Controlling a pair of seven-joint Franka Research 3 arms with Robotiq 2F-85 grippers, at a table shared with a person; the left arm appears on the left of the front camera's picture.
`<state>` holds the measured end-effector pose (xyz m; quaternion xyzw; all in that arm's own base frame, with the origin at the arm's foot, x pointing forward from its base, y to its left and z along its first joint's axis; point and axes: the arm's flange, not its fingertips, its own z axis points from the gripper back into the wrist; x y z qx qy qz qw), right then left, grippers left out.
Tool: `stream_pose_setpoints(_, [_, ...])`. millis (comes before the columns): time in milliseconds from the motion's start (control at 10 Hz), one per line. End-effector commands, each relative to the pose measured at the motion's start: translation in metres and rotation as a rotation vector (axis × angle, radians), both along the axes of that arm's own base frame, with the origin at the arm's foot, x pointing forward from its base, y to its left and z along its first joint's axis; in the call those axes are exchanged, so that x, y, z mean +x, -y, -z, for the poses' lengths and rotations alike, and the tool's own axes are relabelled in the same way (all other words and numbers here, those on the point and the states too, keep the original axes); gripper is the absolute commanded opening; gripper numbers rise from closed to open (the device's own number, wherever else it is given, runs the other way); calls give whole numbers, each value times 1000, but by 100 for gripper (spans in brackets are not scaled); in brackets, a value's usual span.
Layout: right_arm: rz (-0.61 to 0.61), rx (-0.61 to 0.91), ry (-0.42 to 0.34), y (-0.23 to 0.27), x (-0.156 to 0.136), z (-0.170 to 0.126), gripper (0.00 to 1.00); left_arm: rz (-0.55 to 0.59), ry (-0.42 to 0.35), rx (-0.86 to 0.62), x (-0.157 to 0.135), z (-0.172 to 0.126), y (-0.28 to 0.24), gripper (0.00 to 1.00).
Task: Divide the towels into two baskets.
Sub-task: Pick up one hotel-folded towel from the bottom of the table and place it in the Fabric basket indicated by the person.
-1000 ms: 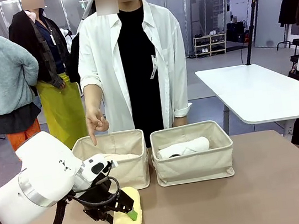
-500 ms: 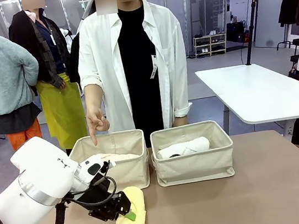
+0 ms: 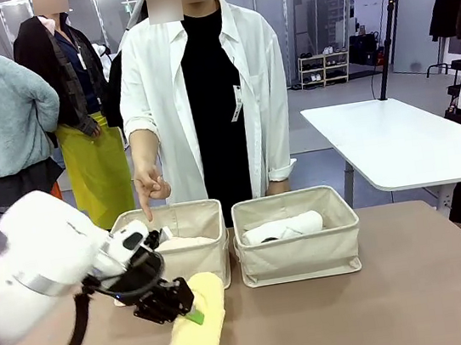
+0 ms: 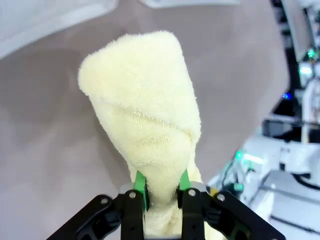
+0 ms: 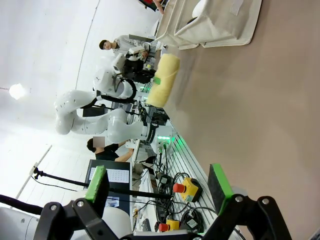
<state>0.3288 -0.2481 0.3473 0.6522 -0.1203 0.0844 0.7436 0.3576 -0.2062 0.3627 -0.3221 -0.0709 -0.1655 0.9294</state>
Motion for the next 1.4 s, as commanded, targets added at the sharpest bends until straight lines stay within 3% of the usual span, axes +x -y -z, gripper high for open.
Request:
stream_pose_setpoints(0, [0, -4, -2, -1, -2, -3, 100, 220, -7, -4, -20, -71, -28, 0])
stream_pose_setpoints(100, [0, -4, -2, -1, -2, -3, 100, 308, 102, -12, -18, -111, -31, 0])
stream_pose_setpoints(200, [0, -4, -2, -1, -2, -3, 100, 385, 134, -89, -14, -140, -33, 0])
stream_pose_setpoints(400, [0, -4, -2, -1, -2, -3, 100, 643, 260, -18, -1, -184, -39, 0])
stream_pose_setpoints(500, [0, -4, -2, -1, -2, -3, 100, 830, 493, 194, 9, -197, -34, 0])
stream_pose_setpoints(600, [0, -4, -2, -1, -2, -3, 100, 975, 601, 430, 16, -200, -34, 0])
stream_pose_setpoints(700, [0, -4, -2, -1, -2, -3, 100, 1018, 675, 480, 14, -207, -32, 0])
stream_pose_setpoints(800, [0, -4, -2, -1, -2, -3, 100, 994, 755, 419, 10, -217, -33, 0])
stream_pose_setpoints(900, [0, -4, -2, -1, -2, -3, 100, 869, 398, 292, 9, -207, -31, 0])
stream_pose_setpoints(1000, [0, -4, -2, -1, -2, -3, 100, 869, 398, 292, 9, -207, -31, 0])
stream_pose_setpoints(1100, [0, -4, -2, -1, -2, -3, 100, 970, 500, 388, 16, -212, -28, 28])
stream_pose_setpoints(1200, [0, -4, -2, -1, -2, -3, 100, 1087, 717, 473, -7, -223, -28, 28])
stream_pose_setpoints(1300, [0, -4, -2, -1, -2, -3, 100, 1082, 950, 610, 3, -244, -33, 28])
